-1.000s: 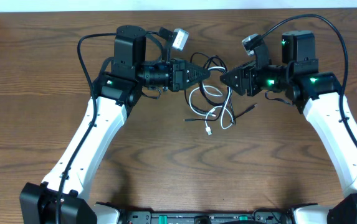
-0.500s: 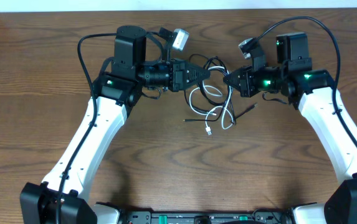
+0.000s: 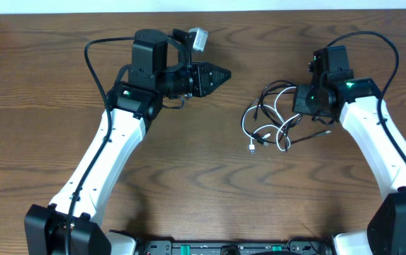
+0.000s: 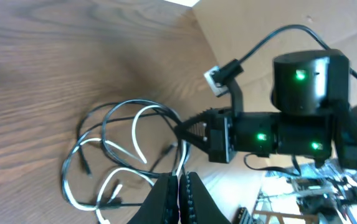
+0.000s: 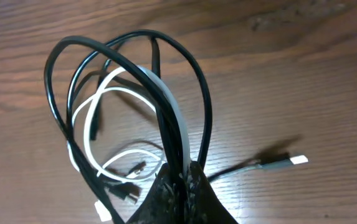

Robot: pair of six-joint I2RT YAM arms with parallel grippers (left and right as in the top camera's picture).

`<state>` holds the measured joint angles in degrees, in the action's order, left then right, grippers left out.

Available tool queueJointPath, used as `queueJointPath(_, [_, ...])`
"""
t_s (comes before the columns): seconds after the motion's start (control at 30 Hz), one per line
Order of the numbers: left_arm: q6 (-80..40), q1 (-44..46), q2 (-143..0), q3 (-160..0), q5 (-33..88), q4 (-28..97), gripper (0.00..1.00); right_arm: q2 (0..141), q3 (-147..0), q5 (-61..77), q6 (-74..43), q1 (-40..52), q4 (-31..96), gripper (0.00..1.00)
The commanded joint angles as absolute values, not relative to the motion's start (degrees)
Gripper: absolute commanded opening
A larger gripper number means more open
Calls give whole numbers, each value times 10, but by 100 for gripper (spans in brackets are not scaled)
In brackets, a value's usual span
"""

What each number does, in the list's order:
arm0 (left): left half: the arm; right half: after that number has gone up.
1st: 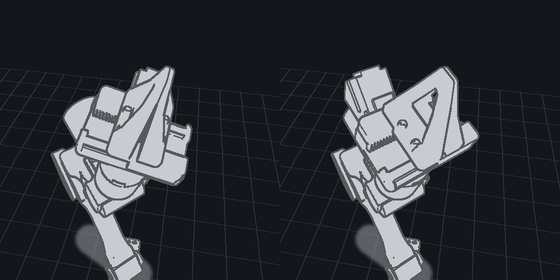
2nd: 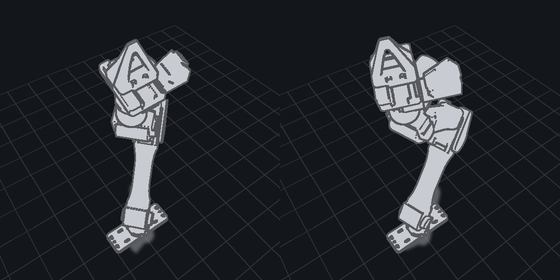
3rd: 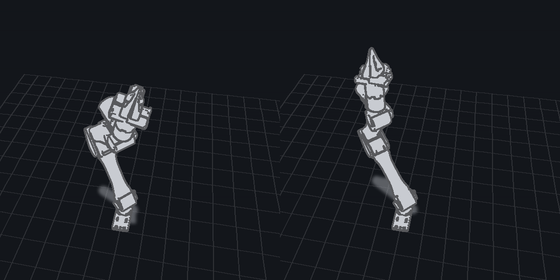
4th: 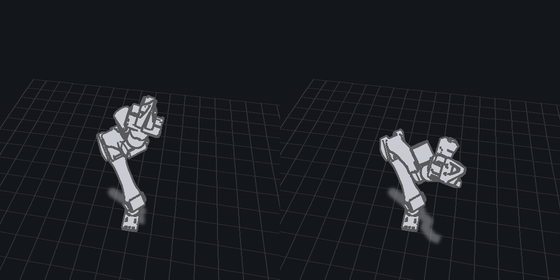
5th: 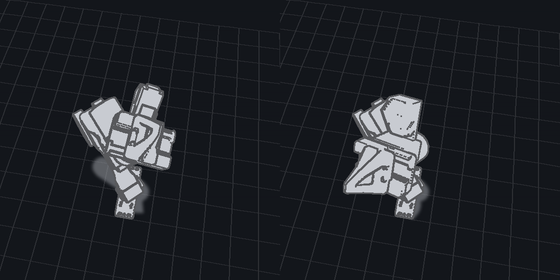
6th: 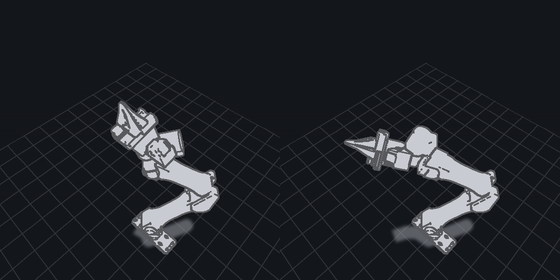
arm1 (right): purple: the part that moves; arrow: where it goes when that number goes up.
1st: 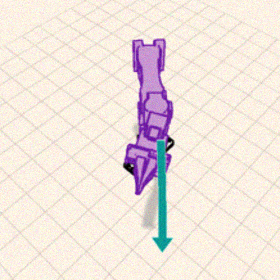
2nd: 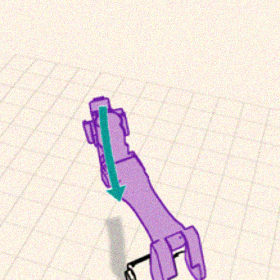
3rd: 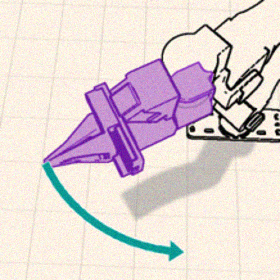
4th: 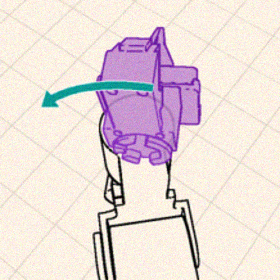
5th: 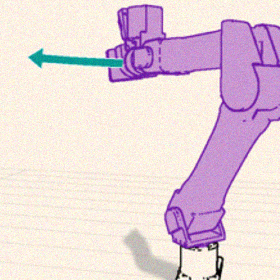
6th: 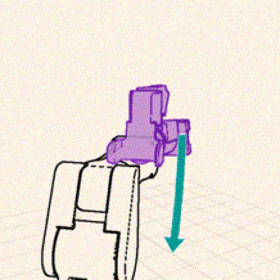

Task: Untangle cables

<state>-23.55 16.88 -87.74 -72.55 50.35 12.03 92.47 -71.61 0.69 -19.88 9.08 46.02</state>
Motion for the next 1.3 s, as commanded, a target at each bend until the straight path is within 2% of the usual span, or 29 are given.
queueJointPath(0.0, [-238, 166, -868, -733, 458, 145, 7, 928, -714, 123, -126, 91, 430, 1])
queueJointPath(0.2, [-207, 168, -874, -733, 428, 204, 8, 928, -714, 400, 19, 91, 382, 1])
queueJointPath(0.23, [-204, 168, -875, -733, 428, 205, 13, 928, -714, 420, 30, 91, 380, 1])
queueJointPath(0.3, [-202, 168, -880, -733, 427, 205, 45, 928, -714, 437, 40, 91, 379, 1])
queueJointPath(0.37, [-201, 169, -884, -733, 422, 205, 65, 928, -714, 442, 45, 91, 383, 1])
queueJointPath(0.47, [-184, 169, -896, -733, 404, 206, 72, 928, -714, 501, 86, 91, 394, 1])
queueJointPath(0.73, [-143, 169, -969, -733, 405, 206, 73, 928, -714, 583, 115, 91, 399, 1])
queueJointPath(1.0, [-87, 169, -1022, -733, 404, 206, 72, 928, -714, 587, 114, 90, 401, 1])
queueJointPath(1.2, [-82, 175, -1056, -733, 360, 204, 62, 928, -714, 611, 114, 90, 401, 1])
queueJointPath(1.27, [-82, 180, -1071, -733, 336, 199, 54, 928, -714, 613, 114, 90, 401, 1])
